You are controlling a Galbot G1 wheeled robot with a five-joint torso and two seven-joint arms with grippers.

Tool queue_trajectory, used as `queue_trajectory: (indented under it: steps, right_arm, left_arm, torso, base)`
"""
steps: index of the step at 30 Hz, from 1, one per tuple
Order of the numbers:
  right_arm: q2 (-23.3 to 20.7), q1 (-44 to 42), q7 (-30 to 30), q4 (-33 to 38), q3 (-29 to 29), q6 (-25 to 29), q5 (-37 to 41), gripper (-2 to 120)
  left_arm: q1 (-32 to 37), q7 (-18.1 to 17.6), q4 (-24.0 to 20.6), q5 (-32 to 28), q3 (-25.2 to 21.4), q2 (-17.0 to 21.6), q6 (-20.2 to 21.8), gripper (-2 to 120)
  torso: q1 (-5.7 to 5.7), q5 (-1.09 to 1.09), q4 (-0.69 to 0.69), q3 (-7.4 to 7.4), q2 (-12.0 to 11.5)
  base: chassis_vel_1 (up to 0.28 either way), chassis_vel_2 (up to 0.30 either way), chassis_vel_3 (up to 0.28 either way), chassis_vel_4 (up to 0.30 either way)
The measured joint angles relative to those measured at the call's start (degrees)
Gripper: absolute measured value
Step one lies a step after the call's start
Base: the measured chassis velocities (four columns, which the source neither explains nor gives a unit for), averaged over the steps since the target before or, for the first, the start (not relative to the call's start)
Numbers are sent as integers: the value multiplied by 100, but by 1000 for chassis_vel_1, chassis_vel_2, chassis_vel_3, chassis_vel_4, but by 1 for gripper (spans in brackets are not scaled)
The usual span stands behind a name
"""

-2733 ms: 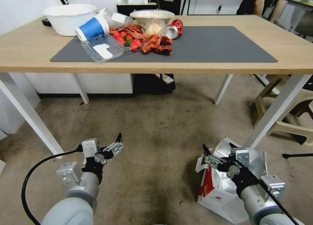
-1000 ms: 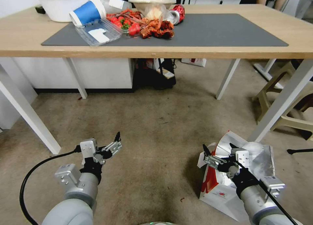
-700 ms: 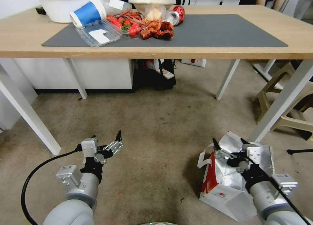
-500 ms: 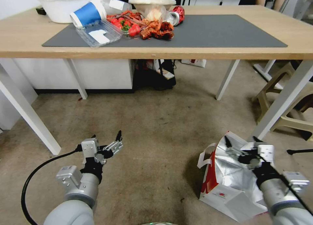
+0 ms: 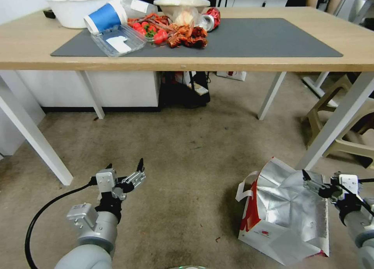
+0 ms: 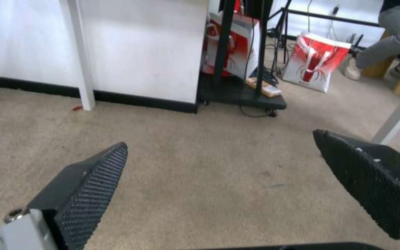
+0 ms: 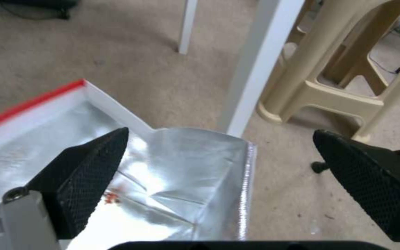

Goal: Pick up the food delivery bag from the floor and place it on the table.

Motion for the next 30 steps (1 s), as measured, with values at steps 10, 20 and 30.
queue_trajectory:
  steps: [10, 20, 30]
  right_arm:
    - [-427, 665, 79, -782, -379, -207, -112, 100]
    - [-748, 1128, 148, -1360, -834, -379, -117, 100]
    - [-1016, 1604, 316, -1840, -1191, -938, -12, 100]
  left_arm:
    - [5, -9, 61, 52, 38, -55, -75, 100]
    - [-65, -32, 171, 67, 40, -97, -92, 100]
    - [-95, -60, 242, 88, 109, -170, -108, 100]
  torso:
    - [1, -1, 2, 0, 4]
    - [1, -1, 2, 0, 5]
    - [1, -2, 0, 0, 7]
  base:
    - [0, 0, 0, 0]
    - [0, 0, 0, 0]
    - [0, 0, 0, 0]
